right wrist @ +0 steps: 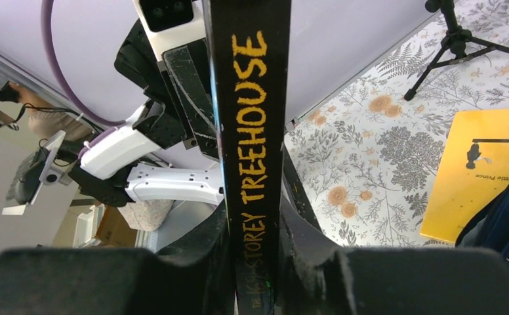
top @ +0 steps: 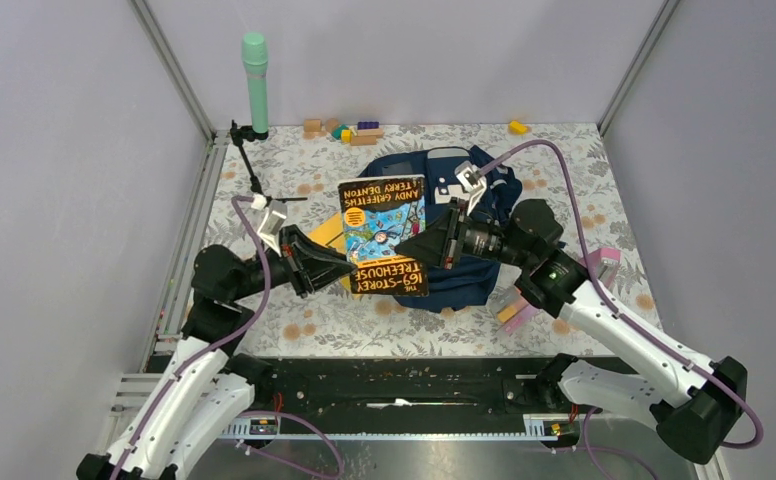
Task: Pack the student bag
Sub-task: Pick up the book from the center of the board.
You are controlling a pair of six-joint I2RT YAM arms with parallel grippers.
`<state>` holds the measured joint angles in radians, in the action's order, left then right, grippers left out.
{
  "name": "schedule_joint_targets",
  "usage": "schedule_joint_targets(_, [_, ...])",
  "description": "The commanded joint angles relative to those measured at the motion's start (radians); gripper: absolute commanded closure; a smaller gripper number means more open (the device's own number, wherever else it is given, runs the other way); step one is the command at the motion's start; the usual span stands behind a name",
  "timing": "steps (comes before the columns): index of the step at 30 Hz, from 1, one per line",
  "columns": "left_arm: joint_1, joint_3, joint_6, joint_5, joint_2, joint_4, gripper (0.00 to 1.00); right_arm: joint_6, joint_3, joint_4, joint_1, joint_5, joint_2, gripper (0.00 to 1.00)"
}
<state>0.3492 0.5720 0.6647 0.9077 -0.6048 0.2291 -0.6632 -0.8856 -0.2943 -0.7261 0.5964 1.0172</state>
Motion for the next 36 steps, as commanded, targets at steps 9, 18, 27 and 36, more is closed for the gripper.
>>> schedule_joint_targets(9, [0.185,0.196,-0.501,-0.299,-0.126,-0.398,0.01,0.246,-0.075,0.440,0.026,-0.496,-0.228,1.00])
schedule_joint_targets(18, [0.475,0.274,-0.780,-0.694,-0.317,-0.471,0.02,0.297,-0.096,0.697,0.210,-0.633,-0.319,1.00])
schedule_joint_targets(27, [0.566,0.402,-0.887,-0.704,-0.650,-0.497,0.08,0.274,-0.017,0.791,0.300,-0.693,-0.472,1.00])
schedule_joint_targets(36, [0.589,0.488,-0.913,-0.722,-0.883,-0.483,0.19,0.251,0.023,0.886,0.300,-0.702,-0.648,1.00])
